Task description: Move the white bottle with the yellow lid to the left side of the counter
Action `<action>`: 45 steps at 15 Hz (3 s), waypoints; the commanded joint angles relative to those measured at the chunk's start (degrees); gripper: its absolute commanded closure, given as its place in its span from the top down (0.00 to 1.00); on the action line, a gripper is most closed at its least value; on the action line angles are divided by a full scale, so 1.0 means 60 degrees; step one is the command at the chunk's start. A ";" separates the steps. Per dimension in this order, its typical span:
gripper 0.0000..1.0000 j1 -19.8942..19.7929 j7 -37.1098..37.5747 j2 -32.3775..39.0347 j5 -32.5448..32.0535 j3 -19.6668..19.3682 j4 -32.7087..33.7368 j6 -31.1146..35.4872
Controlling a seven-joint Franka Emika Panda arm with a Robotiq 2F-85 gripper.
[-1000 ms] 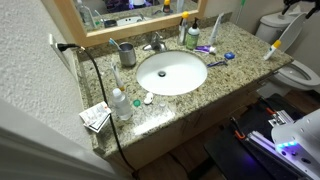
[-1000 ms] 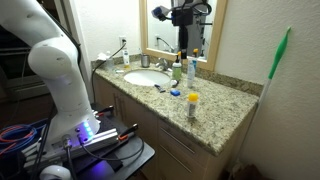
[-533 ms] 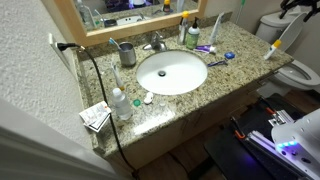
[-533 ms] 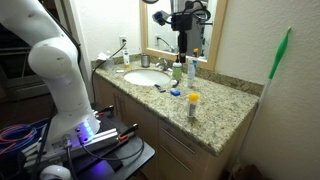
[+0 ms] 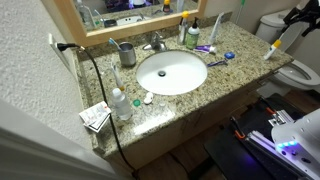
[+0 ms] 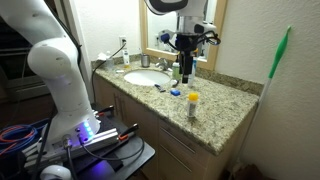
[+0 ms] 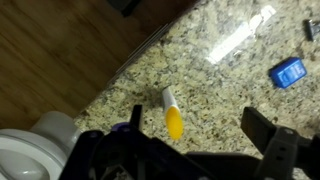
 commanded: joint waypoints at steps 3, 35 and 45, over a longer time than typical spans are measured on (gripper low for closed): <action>1.00 -0.0220 -0.0085 0.0273 0.0042 0.0045 0.0117 0.0120; 0.87 -0.0078 -0.0594 0.2510 0.0326 -0.0013 -0.0050 0.2571; 0.71 -0.0128 0.0105 0.2819 -0.0123 -0.0058 -0.0065 0.3333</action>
